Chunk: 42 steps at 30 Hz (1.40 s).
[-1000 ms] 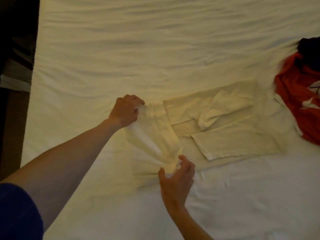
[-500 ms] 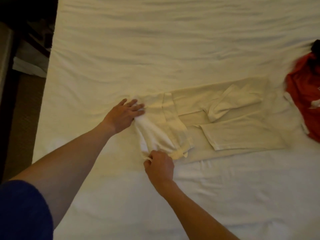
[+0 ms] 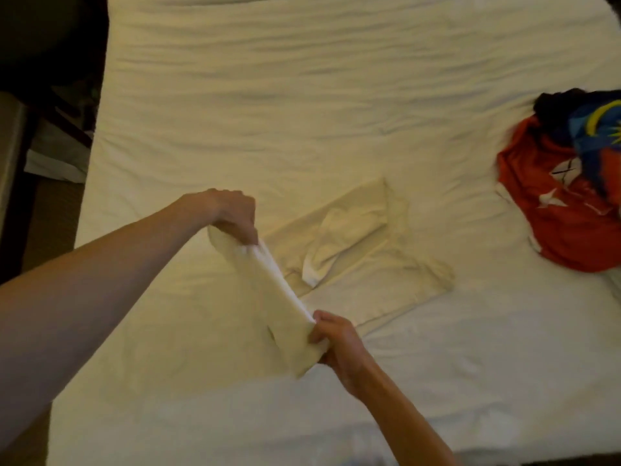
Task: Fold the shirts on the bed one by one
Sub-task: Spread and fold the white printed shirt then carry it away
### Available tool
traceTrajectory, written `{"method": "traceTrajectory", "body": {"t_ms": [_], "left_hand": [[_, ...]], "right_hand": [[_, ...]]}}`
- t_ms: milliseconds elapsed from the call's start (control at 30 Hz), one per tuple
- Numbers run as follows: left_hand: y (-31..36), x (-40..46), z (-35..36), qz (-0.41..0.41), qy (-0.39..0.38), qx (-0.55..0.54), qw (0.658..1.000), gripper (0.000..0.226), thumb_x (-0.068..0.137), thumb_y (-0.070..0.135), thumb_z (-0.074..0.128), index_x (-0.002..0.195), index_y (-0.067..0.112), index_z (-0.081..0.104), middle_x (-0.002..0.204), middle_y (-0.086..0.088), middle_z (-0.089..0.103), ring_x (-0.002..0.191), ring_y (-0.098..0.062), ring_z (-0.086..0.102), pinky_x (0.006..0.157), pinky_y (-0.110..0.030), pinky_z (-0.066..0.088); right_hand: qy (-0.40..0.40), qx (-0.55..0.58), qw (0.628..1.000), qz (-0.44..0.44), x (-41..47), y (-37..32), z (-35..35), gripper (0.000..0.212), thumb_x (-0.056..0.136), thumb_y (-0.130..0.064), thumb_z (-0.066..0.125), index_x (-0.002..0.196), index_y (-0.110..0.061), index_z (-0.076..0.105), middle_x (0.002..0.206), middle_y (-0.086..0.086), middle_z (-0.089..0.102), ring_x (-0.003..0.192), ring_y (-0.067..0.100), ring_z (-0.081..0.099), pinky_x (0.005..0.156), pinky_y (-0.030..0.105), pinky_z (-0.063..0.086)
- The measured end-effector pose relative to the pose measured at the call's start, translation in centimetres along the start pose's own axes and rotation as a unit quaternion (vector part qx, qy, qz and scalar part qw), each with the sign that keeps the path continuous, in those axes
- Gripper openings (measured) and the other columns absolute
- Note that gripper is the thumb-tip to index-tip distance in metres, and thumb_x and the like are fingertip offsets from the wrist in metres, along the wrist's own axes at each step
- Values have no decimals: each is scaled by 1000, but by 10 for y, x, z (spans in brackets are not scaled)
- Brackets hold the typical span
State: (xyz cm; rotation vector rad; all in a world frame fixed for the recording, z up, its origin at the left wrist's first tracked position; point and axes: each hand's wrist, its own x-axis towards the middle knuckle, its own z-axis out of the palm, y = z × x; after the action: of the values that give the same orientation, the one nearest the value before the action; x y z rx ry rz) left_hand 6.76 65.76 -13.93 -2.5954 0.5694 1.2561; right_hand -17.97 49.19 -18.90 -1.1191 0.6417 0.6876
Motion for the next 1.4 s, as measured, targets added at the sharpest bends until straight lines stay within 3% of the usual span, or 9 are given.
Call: {"method": "traceTrajectory", "body": {"t_ms": [100,200,333,600,700,800,933,1133,1400], "left_hand": [[61,34,-33,57,126,-119,983,30,76,40,70,58,15,66,54,10,55,61,-16,54,57,-27,38],[123,76,-40,88,218,-186,954,23,80,46,67,89,25,73,97,2,70,95,-23,62,79,-35,51],[160,124,-13,20,119,-192,974,52,93,41,60,138,19,49,139,-7,52,126,-32,49,106,-49,41],[167,155,-20,-35,186,-231,954,20,100,33,51,92,17,59,102,-7,58,108,-35,54,101,-53,42],[180,168,-34,-24,228,-260,938,21,100,35,52,96,16,60,105,-9,61,104,-34,55,93,-45,45],[184,177,-29,-38,198,-274,940,44,99,45,52,131,14,55,133,-11,57,121,-35,52,103,-47,41],[147,174,16,-122,157,-209,958,59,101,56,33,132,9,53,133,-16,55,120,-39,52,103,-51,39],[106,157,65,-68,171,-199,963,41,103,49,38,103,11,54,110,-16,62,98,-35,57,78,-39,40],[118,89,148,-176,246,-343,889,38,104,40,40,78,14,49,78,-12,59,79,-37,58,63,-38,38]], "right_hand": [[158,52,984,-63,4,-31,-71,12,50,-19,54,54,-23,43,64,0,41,64,16,42,50,23,39],[281,56,956,-56,19,-46,-141,4,65,-17,59,62,-19,56,73,0,54,71,17,52,62,32,50],[314,-71,947,3,40,-29,-195,17,91,-23,60,104,-15,67,92,4,64,80,21,62,81,46,57],[328,-196,921,-80,48,-27,-222,17,94,-22,59,93,-11,72,85,7,70,86,29,66,76,38,52],[412,-172,888,-106,50,-33,-236,17,97,-20,57,103,-10,69,98,7,69,96,25,63,78,31,46],[483,-67,870,-78,50,-33,-238,39,95,-26,62,129,-7,54,121,9,58,109,25,56,91,31,43],[428,71,901,-18,39,3,-204,46,86,-41,72,121,-17,55,102,-9,63,90,5,59,87,26,44],[219,131,963,91,51,45,-140,46,75,-45,81,111,-20,68,105,-3,71,101,18,66,96,37,54],[159,16,982,96,47,54,-170,35,96,-23,63,127,-8,59,116,9,68,102,25,67,88,41,58]]}}
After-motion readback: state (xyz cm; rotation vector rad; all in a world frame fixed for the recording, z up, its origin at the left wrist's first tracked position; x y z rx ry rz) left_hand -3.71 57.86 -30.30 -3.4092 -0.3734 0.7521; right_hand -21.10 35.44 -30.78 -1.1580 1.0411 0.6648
